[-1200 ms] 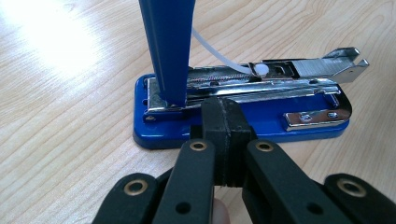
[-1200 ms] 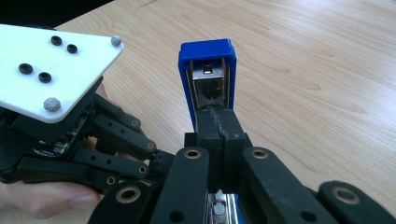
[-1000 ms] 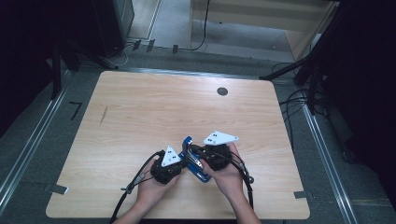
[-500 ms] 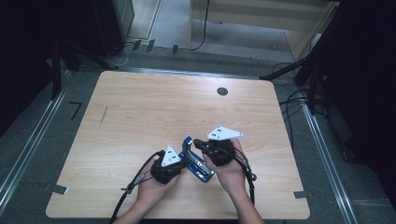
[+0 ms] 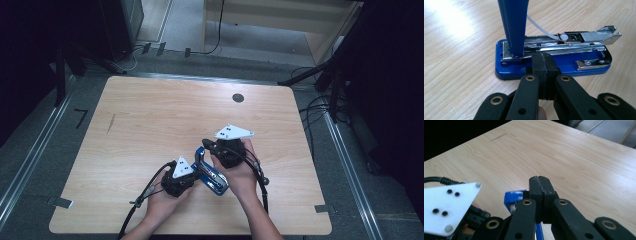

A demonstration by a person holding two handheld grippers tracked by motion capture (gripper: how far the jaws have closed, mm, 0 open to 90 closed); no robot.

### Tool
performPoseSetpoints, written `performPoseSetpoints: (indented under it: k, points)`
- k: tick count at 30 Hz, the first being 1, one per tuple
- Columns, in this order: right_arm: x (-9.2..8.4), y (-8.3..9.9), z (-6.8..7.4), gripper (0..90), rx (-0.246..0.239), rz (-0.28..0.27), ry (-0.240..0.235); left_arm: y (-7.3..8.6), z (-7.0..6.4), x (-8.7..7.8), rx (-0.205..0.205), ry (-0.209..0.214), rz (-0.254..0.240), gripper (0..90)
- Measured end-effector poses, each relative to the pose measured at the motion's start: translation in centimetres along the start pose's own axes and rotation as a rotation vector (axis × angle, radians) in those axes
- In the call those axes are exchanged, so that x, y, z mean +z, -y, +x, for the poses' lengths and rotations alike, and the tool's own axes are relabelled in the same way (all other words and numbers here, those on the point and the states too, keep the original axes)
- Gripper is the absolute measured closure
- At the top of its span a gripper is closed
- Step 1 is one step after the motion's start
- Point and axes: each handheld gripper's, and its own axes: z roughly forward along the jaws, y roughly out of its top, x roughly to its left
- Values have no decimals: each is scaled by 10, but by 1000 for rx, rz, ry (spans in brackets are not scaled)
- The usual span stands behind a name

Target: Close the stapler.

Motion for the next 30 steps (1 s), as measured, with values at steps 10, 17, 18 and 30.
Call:
performPoseSetpoints:
  k: [10, 17, 18, 30]
  points:
    - [9, -14, 11, 900, -33, 8, -26, 0, 0, 0, -2, 2, 1, 900]
    - [13, -13, 16, 900, -49, 18, -38, 0, 0, 0, -2, 4, 1, 900]
    - [13, -12, 17, 900, -46, 22, -37, 0, 0, 0, -2, 4, 1, 900]
    - [7, -4, 15, 900, -47, 19, -36, 0, 0, 0, -2, 4, 1, 900]
